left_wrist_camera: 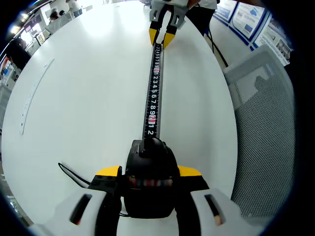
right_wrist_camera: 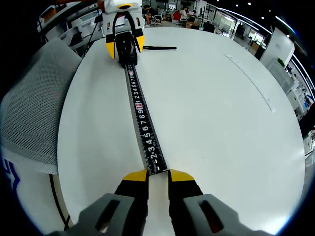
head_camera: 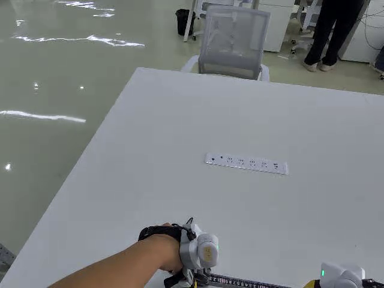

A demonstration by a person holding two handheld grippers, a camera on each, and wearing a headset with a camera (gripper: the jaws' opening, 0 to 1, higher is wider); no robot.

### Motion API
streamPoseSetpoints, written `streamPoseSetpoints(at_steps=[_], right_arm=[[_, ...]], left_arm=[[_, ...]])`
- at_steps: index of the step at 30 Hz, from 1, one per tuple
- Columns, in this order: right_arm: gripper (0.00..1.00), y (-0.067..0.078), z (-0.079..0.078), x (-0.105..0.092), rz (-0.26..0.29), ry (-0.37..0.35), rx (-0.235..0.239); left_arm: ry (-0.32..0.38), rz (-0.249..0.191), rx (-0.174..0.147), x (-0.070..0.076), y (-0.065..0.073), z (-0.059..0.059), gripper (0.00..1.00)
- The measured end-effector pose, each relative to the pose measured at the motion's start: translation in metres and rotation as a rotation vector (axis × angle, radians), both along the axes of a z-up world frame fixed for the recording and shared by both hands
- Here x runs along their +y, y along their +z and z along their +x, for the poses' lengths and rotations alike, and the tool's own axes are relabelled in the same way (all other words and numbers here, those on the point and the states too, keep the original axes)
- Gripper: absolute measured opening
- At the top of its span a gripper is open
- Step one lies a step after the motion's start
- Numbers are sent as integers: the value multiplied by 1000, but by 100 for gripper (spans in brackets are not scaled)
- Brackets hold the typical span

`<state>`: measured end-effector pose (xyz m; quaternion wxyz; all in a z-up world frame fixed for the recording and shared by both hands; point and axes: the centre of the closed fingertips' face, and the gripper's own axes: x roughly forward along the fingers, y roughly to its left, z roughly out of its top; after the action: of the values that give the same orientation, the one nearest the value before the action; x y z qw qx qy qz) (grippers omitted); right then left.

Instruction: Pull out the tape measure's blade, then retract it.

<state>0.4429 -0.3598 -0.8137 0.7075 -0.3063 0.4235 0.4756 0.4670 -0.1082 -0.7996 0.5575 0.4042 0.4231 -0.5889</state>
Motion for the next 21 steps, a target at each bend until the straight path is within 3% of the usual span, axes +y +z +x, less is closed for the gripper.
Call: streamPoseSetpoints(at_steps=[3,7,12,15,18,21], right_arm=[[11,0,-3,-1,-15,11,-7],[16,3,0,-2,-35,0,-31],[44,3,0,-8,-43,-35,-25],[48,4,-2,-9,-37,-42,-27],[54,4,-1,-10,-13,-104,-15],[65,8,-5,-1,51,-185,45]], left_arm=[[-1,1,-1,0,0,-1,39],[-4,5,-2,0,0,-1,39],[-4,5,-5,0,0,-1,39],[-4,4,-5,0,0,-1,39],[-4,2,-3,-1,0,-1,39],[-4,2,-2,-1,0,-1,39]])
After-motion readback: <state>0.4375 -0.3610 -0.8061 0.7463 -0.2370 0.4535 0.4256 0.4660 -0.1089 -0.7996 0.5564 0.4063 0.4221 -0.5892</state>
